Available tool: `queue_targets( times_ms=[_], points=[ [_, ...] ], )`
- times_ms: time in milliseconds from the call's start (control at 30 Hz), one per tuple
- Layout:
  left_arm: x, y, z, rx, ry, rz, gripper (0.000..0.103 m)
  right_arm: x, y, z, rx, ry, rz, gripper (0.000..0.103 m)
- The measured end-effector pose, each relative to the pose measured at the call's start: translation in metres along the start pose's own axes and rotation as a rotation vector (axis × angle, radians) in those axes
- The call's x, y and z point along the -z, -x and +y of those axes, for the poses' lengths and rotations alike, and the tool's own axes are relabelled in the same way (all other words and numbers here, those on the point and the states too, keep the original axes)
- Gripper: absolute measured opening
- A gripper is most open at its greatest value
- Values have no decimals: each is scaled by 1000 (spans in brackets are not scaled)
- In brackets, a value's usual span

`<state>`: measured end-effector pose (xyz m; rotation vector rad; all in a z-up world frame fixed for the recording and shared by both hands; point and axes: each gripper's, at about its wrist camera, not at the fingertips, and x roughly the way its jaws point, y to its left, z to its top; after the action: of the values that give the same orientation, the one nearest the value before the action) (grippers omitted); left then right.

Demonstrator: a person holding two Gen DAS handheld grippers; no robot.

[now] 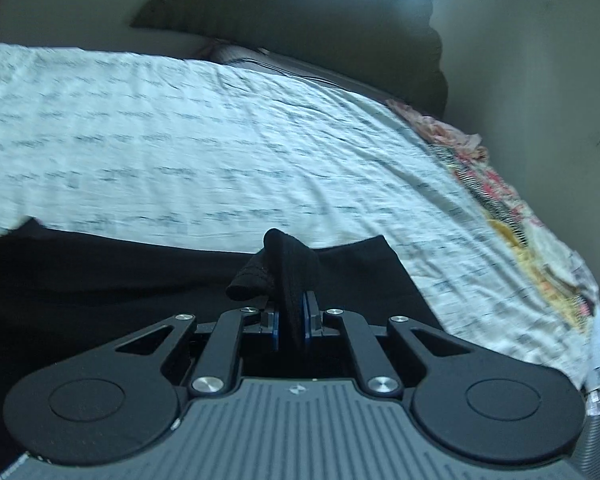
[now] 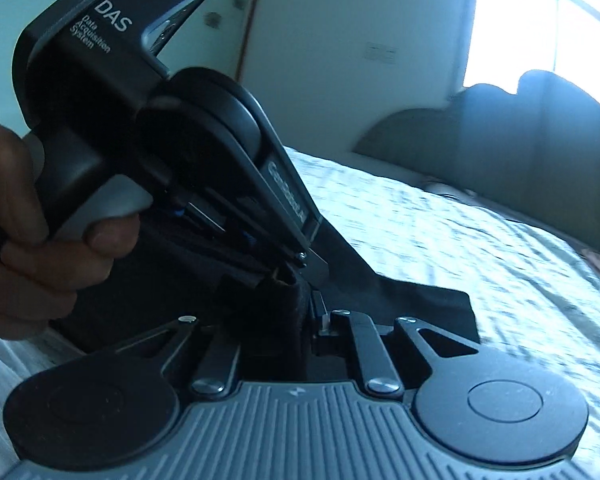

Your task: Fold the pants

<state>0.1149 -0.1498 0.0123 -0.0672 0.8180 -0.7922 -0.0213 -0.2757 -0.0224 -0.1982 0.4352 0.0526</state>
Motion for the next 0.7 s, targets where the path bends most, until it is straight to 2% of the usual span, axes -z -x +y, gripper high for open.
queue_targets(
  times_ms=[233, 300, 367, 433, 467, 533, 600, 700],
  points=[
    [2, 10, 29, -80, 8, -1, 14, -5, -24, 22, -85, 17, 13, 12],
    [4, 12, 33, -103, -4, -8, 15, -5, -33, 15, -102, 15, 14, 12],
    [5, 11, 37, -148, -24, -8, 24, -5, -43, 5, -116, 5, 17, 12],
    [5, 11, 43, -223, -26, -10, 32, -4, -53, -3, -139, -37, 41, 12],
    [6, 13, 48, -254, -20, -19, 33, -6, -59, 0, -155, -57, 60, 14],
    [6, 19, 58, -313, -8, -38, 38, -4, -59, -2, -183, -62, 94, 22],
    [4, 25, 68, -358, 9, -45, 41, -4, -47, -8, -253, -41, 87, 31],
    [1, 31, 85, -380, 65, -36, 41, -7, -22, -18, -377, -62, 44, 32]
  ],
)
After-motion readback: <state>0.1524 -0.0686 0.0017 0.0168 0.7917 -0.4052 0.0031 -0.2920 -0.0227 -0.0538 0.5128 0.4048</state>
